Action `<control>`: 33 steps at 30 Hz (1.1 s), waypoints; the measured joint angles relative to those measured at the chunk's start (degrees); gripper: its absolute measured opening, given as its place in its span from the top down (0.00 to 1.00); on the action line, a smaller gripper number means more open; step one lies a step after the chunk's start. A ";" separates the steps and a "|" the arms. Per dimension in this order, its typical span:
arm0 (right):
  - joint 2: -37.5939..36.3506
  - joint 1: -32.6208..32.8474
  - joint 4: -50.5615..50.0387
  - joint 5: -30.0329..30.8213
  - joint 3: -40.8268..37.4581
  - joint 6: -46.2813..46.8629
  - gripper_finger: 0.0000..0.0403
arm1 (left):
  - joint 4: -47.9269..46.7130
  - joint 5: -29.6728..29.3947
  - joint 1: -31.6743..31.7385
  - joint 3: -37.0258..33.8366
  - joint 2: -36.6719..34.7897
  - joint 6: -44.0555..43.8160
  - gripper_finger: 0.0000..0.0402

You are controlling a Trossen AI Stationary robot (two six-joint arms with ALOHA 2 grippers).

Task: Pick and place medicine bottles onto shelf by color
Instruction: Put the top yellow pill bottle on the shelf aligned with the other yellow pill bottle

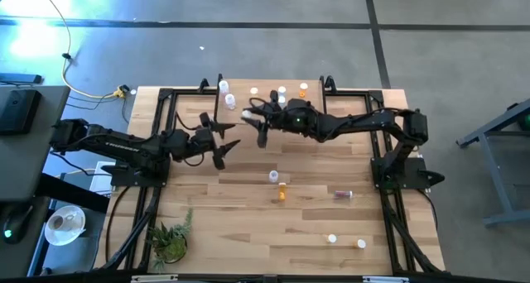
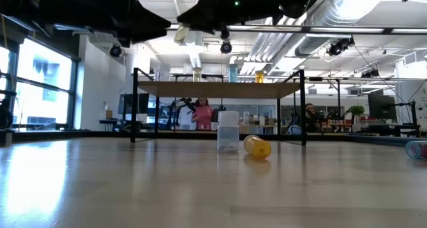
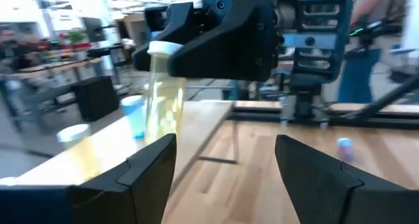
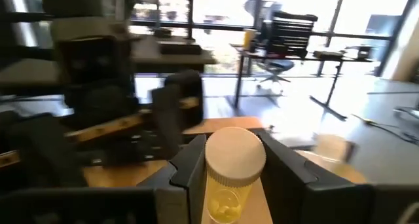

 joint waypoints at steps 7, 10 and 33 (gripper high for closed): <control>0.00 -3.06 -0.44 1.12 0.36 0.83 0.73 | -6.44 -3.14 0.03 0.00 -5.08 0.22 0.38; 0.00 -4.00 -2.98 3.50 2.68 1.39 0.73 | -10.86 -2.91 0.01 0.00 -8.11 -2.00 0.38; 4.59 -5.82 -22.00 6.65 11.06 5.88 0.73 | -26.80 -2.61 -0.08 0.00 -21.33 -7.14 0.38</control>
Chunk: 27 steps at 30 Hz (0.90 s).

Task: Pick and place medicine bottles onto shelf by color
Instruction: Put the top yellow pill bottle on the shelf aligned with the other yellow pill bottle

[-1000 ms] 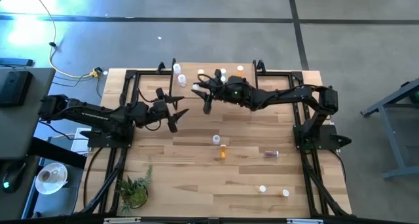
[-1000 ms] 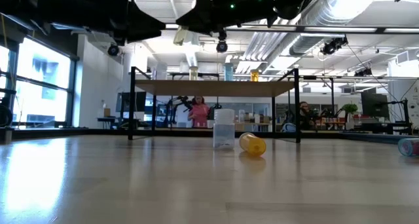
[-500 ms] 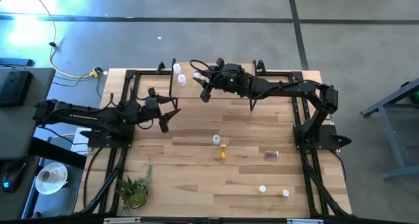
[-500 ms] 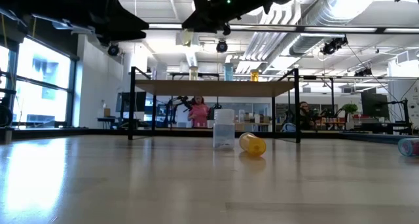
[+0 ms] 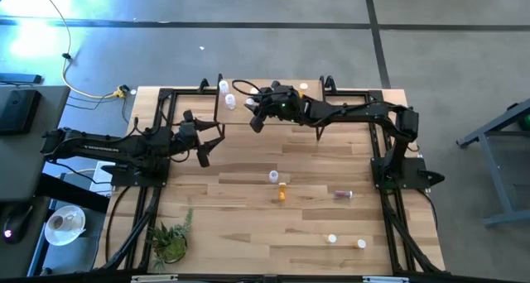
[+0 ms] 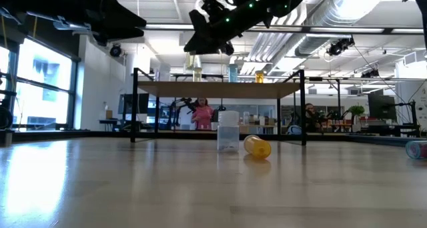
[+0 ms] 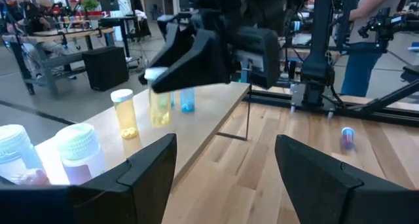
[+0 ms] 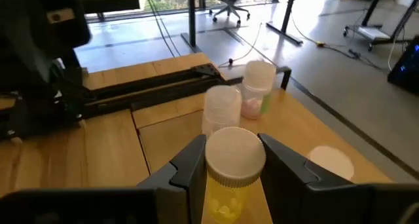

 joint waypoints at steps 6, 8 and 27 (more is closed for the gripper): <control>0.17 -0.02 -2.44 2.33 0.00 2.07 0.73 | -0.90 0.09 0.02 0.00 0.04 -0.89 0.38; 0.18 -0.02 -2.50 3.18 -0.02 2.86 0.73 | -0.87 0.09 0.02 0.00 0.04 -0.90 0.38; 2.78 0.55 -1.57 8.08 -0.09 6.64 0.73 | -0.81 0.57 -0.37 0.00 0.04 -1.51 0.38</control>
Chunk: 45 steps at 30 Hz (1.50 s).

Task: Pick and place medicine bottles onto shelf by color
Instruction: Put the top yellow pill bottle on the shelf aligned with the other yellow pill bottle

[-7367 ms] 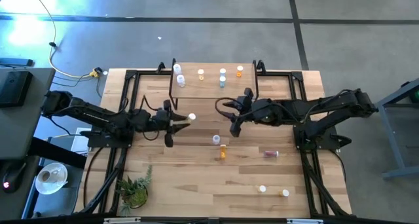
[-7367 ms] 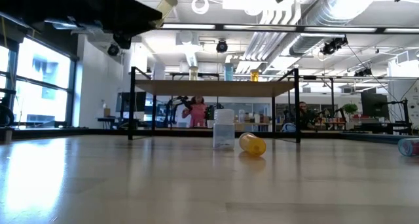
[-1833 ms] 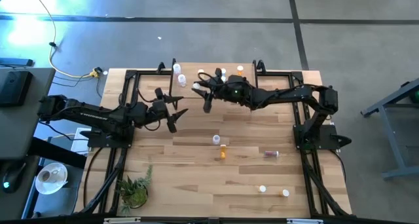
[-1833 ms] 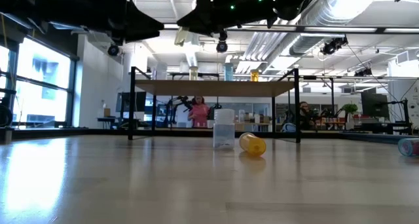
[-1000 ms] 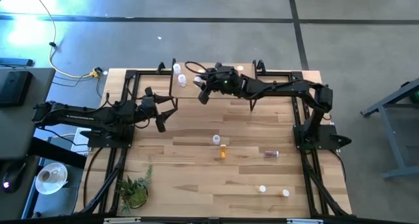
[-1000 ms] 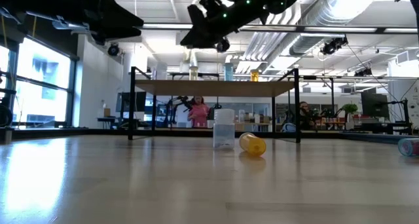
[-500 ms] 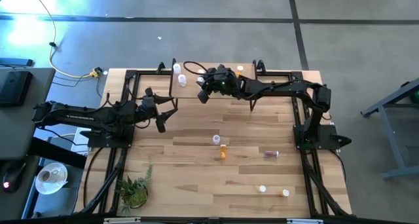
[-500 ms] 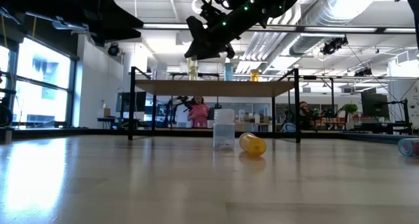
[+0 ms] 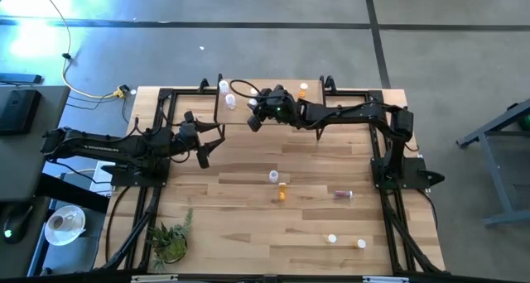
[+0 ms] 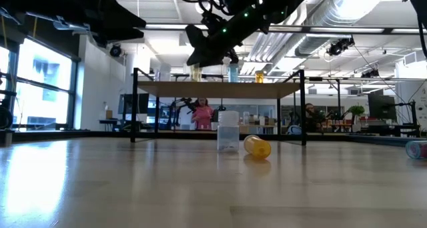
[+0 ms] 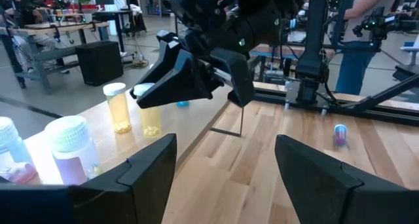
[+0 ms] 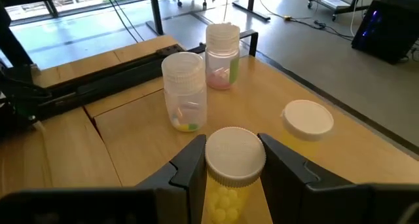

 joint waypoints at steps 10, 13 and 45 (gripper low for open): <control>0.35 -0.02 0.50 0.09 0.00 -2.45 0.73 | 0.04 0.20 -0.04 0.00 0.00 0.17 0.38; 0.35 -0.02 0.40 0.03 0.00 -3.39 0.73 | 0.04 0.20 -0.04 0.00 0.00 0.17 0.38; 1.48 7.34 8.36 22.17 0.11 1.48 0.73 | 0.04 0.24 -0.04 0.00 0.00 0.20 0.38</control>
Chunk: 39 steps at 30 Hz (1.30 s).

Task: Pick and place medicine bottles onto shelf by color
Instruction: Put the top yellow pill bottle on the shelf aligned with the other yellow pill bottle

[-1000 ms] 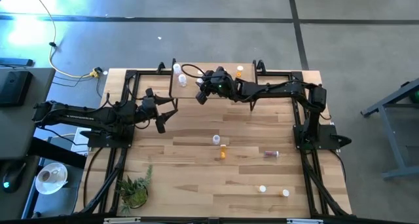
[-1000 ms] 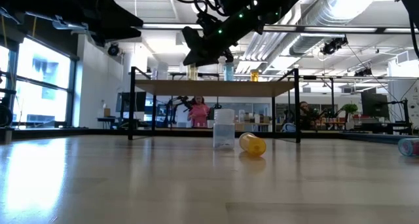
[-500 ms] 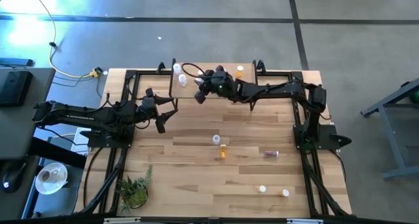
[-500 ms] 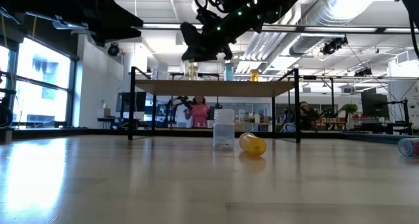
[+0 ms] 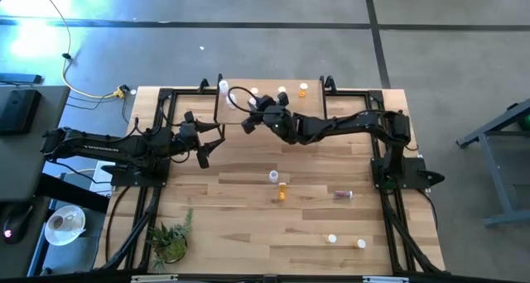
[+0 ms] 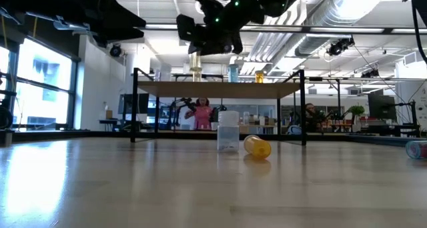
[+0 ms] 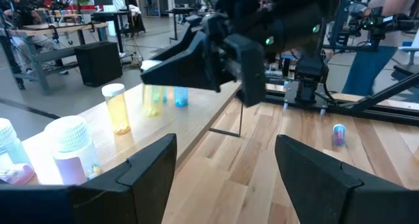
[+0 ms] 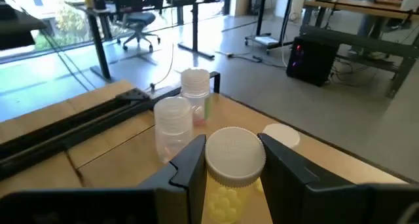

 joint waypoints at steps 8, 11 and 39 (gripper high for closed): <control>1.48 -0.81 1.49 -0.17 -0.02 -0.49 0.73 | 0.00 0.05 0.00 0.00 0.00 -0.02 0.38; 1.48 -1.14 0.72 -1.37 -0.02 -1.43 0.73 | 0.00 0.07 0.00 0.00 0.00 -0.03 0.38; 1.48 -3.04 -4.53 -7.13 -0.02 -1.79 0.73 | -0.01 0.06 0.02 0.00 0.00 -0.17 0.38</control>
